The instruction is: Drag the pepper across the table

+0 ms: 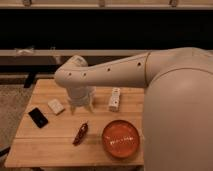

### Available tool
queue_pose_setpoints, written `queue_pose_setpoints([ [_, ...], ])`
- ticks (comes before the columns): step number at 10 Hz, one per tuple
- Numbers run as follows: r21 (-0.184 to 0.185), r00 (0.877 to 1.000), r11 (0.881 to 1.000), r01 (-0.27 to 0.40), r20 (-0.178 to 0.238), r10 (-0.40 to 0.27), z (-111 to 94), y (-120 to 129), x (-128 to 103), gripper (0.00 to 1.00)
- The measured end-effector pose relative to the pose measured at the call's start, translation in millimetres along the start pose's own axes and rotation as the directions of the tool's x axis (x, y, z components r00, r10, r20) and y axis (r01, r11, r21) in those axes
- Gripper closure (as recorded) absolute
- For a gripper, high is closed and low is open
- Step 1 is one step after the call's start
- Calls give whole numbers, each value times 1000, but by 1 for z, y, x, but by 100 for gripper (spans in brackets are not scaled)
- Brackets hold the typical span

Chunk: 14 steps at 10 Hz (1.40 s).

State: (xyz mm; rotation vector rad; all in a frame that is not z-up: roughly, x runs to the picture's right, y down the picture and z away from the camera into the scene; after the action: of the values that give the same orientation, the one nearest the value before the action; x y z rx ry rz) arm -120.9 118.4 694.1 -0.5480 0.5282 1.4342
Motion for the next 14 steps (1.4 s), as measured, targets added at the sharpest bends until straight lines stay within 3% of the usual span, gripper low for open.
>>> queue_pose_setpoints([
  [3,7,1000,1000,-16,10,16,8,21,36,35],
  [5,-4,999,999,-36,-10,36,24,30,53,35],
  [9,-32,998,998,-54,-30,54,63,32,60,35],
  [14,-2,1000,1000,-11,-24,11,113,47,47,35],
])
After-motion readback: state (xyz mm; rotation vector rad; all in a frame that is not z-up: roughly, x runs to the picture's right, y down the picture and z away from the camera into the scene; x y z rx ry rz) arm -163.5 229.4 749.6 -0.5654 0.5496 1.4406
